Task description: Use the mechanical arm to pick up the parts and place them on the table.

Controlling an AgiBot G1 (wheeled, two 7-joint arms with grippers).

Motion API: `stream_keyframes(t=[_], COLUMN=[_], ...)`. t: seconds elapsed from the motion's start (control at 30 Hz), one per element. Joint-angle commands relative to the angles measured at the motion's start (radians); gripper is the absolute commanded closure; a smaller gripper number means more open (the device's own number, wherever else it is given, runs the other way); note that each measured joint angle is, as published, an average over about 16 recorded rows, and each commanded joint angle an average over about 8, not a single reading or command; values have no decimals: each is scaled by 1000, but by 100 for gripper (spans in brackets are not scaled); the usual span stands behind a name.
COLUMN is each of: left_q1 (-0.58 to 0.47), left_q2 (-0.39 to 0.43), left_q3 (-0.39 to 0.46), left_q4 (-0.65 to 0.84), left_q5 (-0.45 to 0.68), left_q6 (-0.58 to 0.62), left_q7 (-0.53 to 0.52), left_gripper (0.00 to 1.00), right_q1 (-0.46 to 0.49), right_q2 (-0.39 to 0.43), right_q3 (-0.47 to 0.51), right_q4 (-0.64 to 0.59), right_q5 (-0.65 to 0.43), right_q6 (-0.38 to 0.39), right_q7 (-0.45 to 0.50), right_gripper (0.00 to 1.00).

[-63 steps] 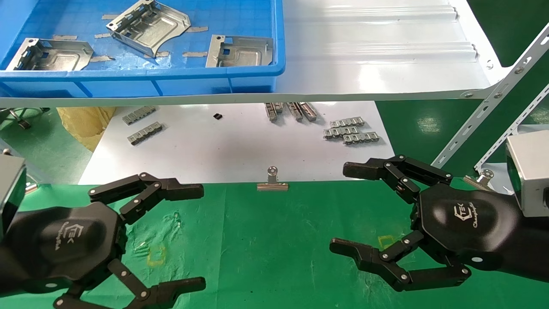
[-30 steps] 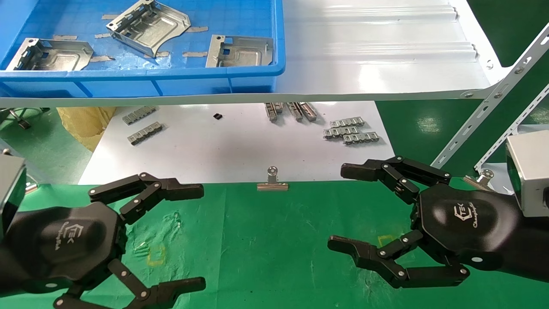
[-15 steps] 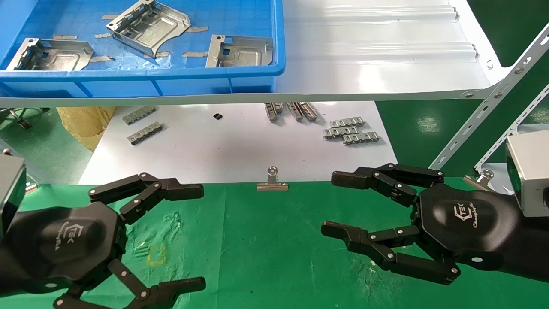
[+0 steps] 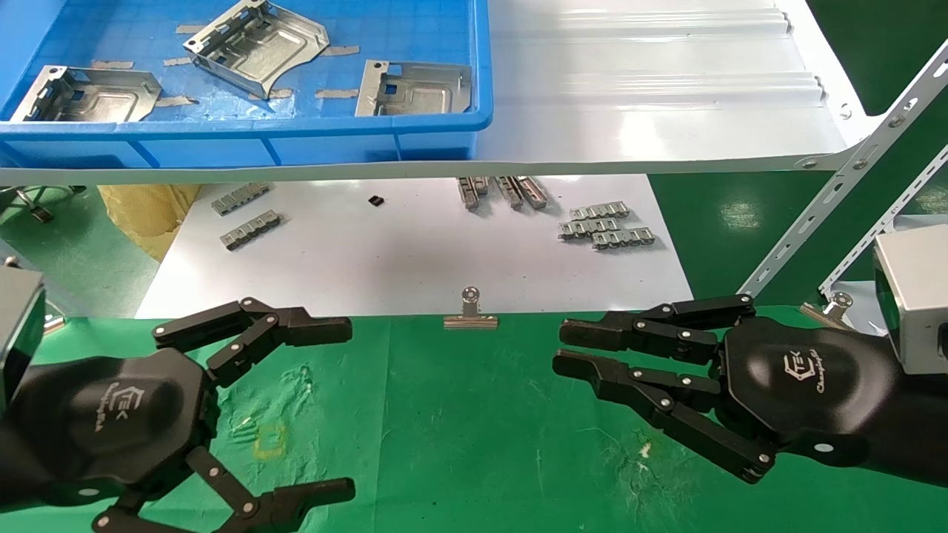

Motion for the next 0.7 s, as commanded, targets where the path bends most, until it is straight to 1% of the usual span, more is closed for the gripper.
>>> stream_keyframes(t=[0.03,0.5,0.6,0.7], left_q1=[0,-8,-37,-94], left_q2=[0,1,4,12], left_q3=[0,-1,-1,4], left_q4=[0,1,8,25], left_q5=[0,3,15,39], left_q6=[0,-5,-18,-35], left_q7=[0,-2,-10,-28], left_gripper=[0,0,0,0], right_q1=[0,0,0,0], right_q2=[0,0,0,0], right_q3=[0,0,0,0], right_q4=[0,0,0,0], right_q5=[0,0,0,0], right_q6=[0,0,0,0], right_q7=[0,0,0,0], right_gripper=[100,100,100,100])
